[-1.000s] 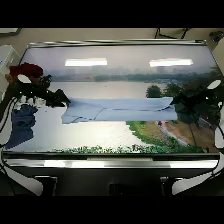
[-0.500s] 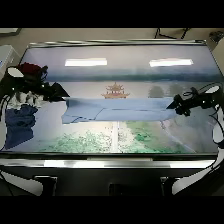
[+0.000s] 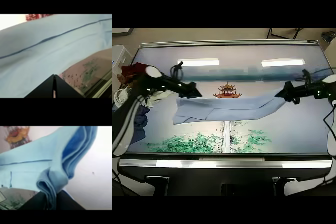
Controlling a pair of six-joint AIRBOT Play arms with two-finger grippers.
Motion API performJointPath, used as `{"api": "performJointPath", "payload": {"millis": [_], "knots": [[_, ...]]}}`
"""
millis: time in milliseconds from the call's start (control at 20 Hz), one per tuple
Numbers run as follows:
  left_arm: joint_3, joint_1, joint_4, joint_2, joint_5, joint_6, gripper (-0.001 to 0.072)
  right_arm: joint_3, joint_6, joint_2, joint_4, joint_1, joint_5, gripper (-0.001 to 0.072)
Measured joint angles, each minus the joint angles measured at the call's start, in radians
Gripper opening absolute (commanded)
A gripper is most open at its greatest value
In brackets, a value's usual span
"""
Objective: Fold the clothes and pants, and hang the long-sleeved shirts on hangers.
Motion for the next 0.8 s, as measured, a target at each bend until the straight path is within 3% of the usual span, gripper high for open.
{"api": "performJointPath", "payload": {"millis": [200, 400, 800], "knots": [[-0.009, -0.164, -0.019, -0.082, 0.103, -0.051, 0.0023, 0.000, 0.026, 0.201, 0.013, 0.107, 0.018, 0.0044], [-0.012, -0.290, -0.139, -0.181, 0.195, -0.088, 0.0022, 0.000, 0.068, 0.365, 0.017, 0.218, 0.005, 0.0044], [-0.011, -0.531, -0.597, -0.310, 0.580, -0.140, 0.0019, 0.000, 0.167, 0.481, 0.009, 0.349, -0.025, 0.0045]]}}
